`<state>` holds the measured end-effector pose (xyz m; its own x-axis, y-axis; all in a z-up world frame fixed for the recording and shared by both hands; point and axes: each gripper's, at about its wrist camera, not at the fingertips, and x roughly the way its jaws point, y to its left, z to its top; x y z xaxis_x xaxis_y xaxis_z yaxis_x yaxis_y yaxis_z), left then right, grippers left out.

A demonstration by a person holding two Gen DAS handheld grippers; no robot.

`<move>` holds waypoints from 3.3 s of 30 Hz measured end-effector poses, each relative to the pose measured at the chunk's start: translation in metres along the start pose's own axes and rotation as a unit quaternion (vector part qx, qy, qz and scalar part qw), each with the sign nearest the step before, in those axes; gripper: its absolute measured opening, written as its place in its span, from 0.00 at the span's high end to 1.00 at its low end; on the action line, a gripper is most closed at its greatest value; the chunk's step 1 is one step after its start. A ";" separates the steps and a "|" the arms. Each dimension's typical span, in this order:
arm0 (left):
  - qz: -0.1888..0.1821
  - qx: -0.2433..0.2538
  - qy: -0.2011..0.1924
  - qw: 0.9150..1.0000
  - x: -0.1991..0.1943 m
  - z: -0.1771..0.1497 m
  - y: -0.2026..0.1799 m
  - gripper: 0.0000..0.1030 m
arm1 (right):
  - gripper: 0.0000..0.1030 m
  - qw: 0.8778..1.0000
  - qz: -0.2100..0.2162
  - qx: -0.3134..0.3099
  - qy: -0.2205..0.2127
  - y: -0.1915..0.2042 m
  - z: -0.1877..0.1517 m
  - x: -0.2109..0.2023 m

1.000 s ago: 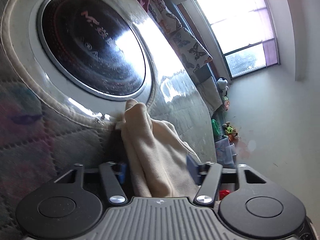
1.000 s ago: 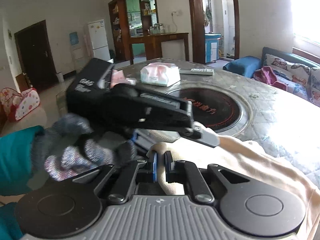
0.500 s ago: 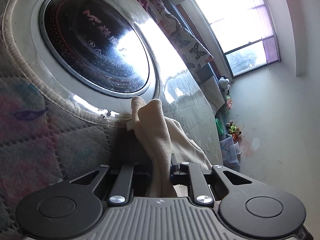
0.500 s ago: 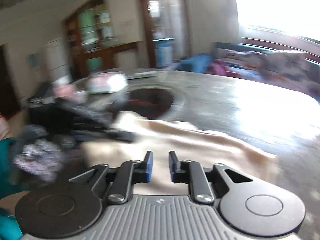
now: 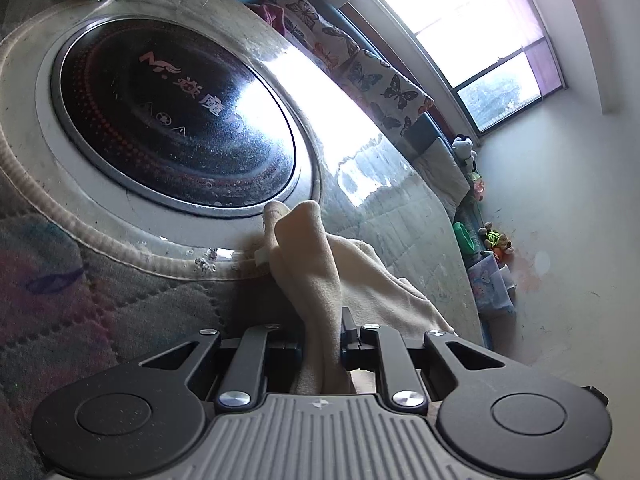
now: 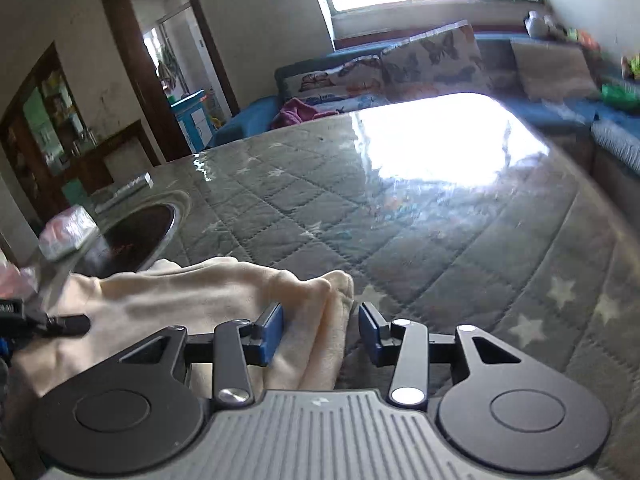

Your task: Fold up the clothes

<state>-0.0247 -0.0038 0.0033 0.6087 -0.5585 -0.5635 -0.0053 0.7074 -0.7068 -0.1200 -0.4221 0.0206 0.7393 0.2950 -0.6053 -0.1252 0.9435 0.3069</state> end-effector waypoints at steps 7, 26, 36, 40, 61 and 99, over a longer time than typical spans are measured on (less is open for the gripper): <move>0.011 0.023 -0.005 1.000 0.002 0.000 -0.006 0.84 | 0.85 1.000 0.026 0.003 -0.004 0.004 -0.003 0.004; -0.053 0.142 -0.018 0.988 0.016 0.007 -0.108 0.84 | 0.90 0.993 -0.015 -0.013 -0.120 -0.004 0.029 -0.094; -0.081 0.187 -0.004 0.979 0.049 0.003 -0.172 0.84 | 0.90 0.983 -0.072 -0.025 -0.165 -0.031 0.060 -0.139; -0.082 0.196 0.004 0.977 0.063 0.001 -0.189 0.84 | 0.90 0.981 -0.089 -0.027 -0.172 -0.043 0.069 -0.149; -0.036 0.220 0.048 0.974 0.111 -0.014 -0.209 0.84 | 0.90 0.983 -0.115 -0.005 -0.139 -0.088 0.065 -0.133; 0.024 0.222 0.101 0.970 0.147 -0.035 -0.176 0.84 | 0.86 0.985 -0.165 0.041 -0.036 -0.135 0.034 -0.066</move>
<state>0.0383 -0.2260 0.0301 0.4489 -0.5614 -0.6952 0.3390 0.8268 -0.4488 -0.1296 -0.5741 0.0437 0.7762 -0.0394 -0.6292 0.1814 0.9698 0.1630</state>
